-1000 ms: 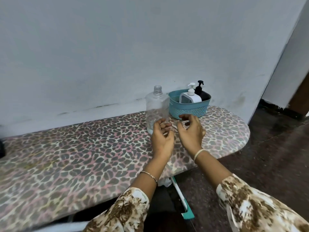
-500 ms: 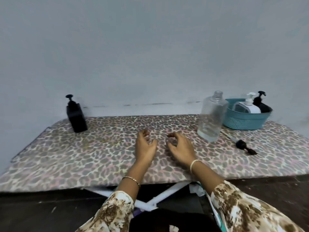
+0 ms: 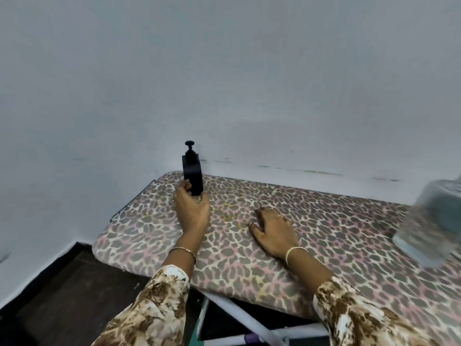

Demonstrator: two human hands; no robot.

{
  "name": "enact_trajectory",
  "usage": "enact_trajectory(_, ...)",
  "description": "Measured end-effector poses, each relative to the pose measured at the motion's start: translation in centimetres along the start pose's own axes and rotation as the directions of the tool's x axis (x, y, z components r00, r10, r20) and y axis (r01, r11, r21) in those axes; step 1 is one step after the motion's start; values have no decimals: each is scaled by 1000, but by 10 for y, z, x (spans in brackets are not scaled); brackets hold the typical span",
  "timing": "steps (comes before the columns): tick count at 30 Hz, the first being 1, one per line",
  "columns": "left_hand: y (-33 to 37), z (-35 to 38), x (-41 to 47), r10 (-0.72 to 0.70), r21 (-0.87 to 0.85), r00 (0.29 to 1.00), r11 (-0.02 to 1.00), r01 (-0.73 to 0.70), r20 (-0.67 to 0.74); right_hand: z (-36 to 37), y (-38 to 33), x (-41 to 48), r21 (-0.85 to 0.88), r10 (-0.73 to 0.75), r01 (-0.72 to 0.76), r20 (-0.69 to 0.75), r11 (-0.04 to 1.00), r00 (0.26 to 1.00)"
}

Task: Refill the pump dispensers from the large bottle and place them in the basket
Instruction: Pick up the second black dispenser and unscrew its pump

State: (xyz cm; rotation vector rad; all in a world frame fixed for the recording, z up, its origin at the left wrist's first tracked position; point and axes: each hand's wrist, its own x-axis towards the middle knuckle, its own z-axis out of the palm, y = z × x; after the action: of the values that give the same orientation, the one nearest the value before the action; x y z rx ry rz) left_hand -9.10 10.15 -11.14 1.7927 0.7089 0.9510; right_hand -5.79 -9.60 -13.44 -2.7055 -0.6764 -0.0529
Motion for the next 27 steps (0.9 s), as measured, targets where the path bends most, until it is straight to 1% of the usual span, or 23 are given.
enact_trajectory(2, -2, -2, 10, 11, -14, 999, 1000, -12, -52, 6, -2, 5, -4, 1, -1, 1, 1000, 1000)
enact_trajectory(4, -3, -3, 20, 18, 16, 997, 1000, -17, -69, 10, -1, 8, -2, 0, 0, -3, 1000, 1000)
enact_trajectory(8, -8, 6, 41, -27, 129, 1000, 991, 25, 13, 13, 2, 8, 14, -14, 14, -7, 1000, 1000)
enact_trajectory(10, -11, 13, 48, -61, 151, 997, 987, 54, 42, 12, 3, 7, 11, -18, 18, -3, 1000, 1000)
enact_trajectory(12, -13, 18, 53, -93, 135, 994, 987, 84, 59, 12, 3, 7, 13, -15, 15, 0, 1000, 1000)
enact_trajectory(16, -14, 24, 58, -91, 60, 990, 995, 85, 106, 11, 2, 7, 21, -9, 9, -4, 1000, 1000)
enact_trajectory(20, -16, 29, 62, -104, 25, 989, 994, 102, 108, 12, 3, 7, 34, -3, 4, -14, 999, 1000)
enact_trajectory(27, -16, 27, 58, -57, 9, 994, 998, 56, 89, 13, 4, 8, 42, -4, 5, -31, 999, 1000)
